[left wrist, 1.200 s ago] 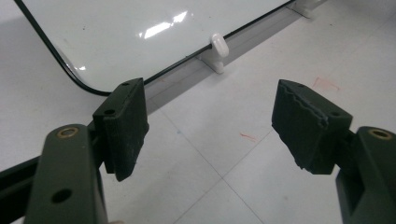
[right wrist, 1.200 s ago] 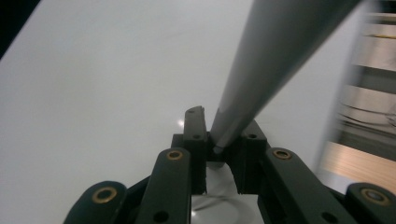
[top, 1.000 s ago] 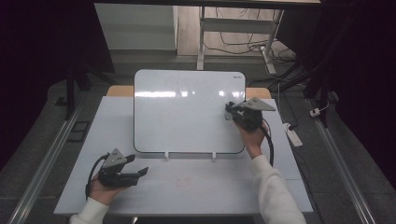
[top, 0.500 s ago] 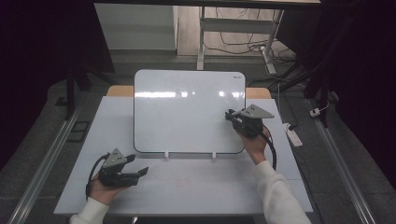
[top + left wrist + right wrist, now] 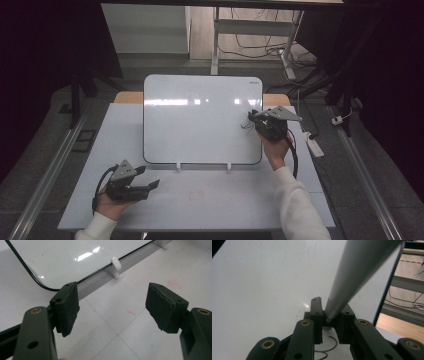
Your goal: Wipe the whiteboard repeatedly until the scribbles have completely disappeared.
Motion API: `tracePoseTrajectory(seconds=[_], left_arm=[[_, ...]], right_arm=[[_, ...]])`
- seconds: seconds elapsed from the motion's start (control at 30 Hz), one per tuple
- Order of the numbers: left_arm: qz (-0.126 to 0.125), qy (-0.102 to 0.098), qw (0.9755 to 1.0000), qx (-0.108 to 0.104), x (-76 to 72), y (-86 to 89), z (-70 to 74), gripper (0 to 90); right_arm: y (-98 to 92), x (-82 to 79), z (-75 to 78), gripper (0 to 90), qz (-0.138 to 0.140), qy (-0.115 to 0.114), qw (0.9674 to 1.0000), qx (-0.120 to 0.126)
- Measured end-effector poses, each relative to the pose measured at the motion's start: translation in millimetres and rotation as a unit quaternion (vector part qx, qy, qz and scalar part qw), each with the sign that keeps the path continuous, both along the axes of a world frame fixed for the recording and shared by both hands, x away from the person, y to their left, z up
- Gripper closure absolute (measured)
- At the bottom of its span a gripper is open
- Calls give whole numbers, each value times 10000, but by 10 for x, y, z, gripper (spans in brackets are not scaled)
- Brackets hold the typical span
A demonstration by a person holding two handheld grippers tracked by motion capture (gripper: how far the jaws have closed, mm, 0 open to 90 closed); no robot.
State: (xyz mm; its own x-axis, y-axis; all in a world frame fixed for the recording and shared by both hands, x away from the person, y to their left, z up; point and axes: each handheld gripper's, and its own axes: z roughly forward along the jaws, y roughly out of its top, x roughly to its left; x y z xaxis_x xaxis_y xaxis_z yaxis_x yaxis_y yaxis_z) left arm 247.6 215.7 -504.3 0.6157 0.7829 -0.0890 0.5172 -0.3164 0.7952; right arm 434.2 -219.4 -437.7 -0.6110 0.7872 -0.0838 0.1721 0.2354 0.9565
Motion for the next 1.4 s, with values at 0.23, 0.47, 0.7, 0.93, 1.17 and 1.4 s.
tracePoseTrajectory(seconds=[0.23, 0.47, 0.7, 0.93, 1.17, 1.4], left_arm=[[-6, -4, 10000, 6, -8, 0, 2, 277], [-2, 19, 10000, 16, 3, -3, -6, 277], [3, 21, 10000, 13, 8, -1, -6, 277], [6, 21, 10000, 8, 13, 3, -3, 277], [8, -14, 10000, -4, -6, 5, 7, 278], [-31, 13, 10000, 33, -2, -17, -3, 277]], right_arm=[[33, -46, -53, 780, 146, 72, 9999, 40], [89, -124, -121, 780, 307, -8, 9994, -173], [187, -216, -179, 781, 560, -48, 9968, -563], [118, -238, -191, 780, 460, -57, 9977, -494], [-146, -121, -108, 781, -48, 22, 9999, 117], [-204, -48, -48, 780, -183, -3, 9997, 172]])
